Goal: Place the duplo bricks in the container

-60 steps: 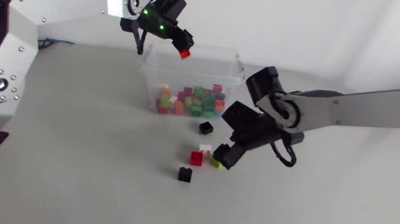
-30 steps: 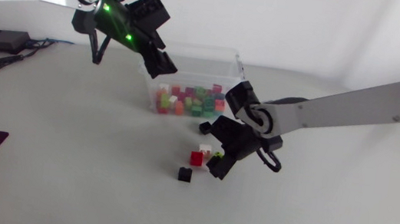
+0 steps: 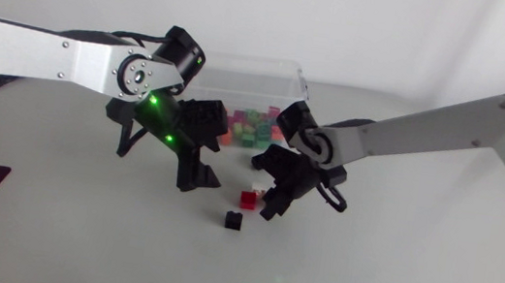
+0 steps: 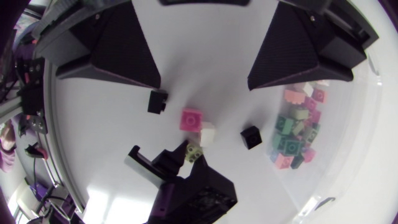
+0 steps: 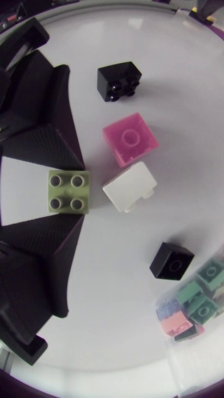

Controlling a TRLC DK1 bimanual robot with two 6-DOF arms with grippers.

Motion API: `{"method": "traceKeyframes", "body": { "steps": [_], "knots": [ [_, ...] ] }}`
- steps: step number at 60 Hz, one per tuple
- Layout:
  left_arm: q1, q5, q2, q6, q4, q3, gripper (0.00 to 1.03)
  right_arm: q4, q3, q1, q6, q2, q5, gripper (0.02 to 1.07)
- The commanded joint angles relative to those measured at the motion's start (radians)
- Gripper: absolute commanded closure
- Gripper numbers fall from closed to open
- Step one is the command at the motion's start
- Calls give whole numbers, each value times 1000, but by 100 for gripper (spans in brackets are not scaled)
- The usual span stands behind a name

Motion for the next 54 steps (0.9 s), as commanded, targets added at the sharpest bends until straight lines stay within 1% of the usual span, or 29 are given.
{"method": "traceKeyframes", "body": {
  "steps": [1, 14, 26, 32, 43, 46, 52, 54],
  "knots": [
    [-26, 8, 32, 31, -7, -31, 6, -25, 9, -1, -1, 23, 10, 77],
    [-92, 6, 91, 64, -34, -45, 7, -36, -37, -41, -7, -83, 10, 78],
    [-142, 6, 154, 85, -38, -51, 8, -40, -85, -113, -5, -226, -27, 78],
    [-154, 2, 178, 85, -38, -37, 10, -39, -100, -153, -5, -284, -53, 78],
    [-160, -24, 218, 84, -40, -7, 10, -53, -106, -223, -7, -395, -106, 78],
    [-160, -27, 229, 82, -46, 9, 13, -62, -102, -240, -8, -422, -114, 78],
    [-177, -27, 238, 79, -55, 24, 14, -85, -82, -269, -13, -462, -137, 78],
    [-181, -27, 247, 77, -53, 33, 17, -94, -72, -275, -14, -468, -145, 78]
  ]
}}
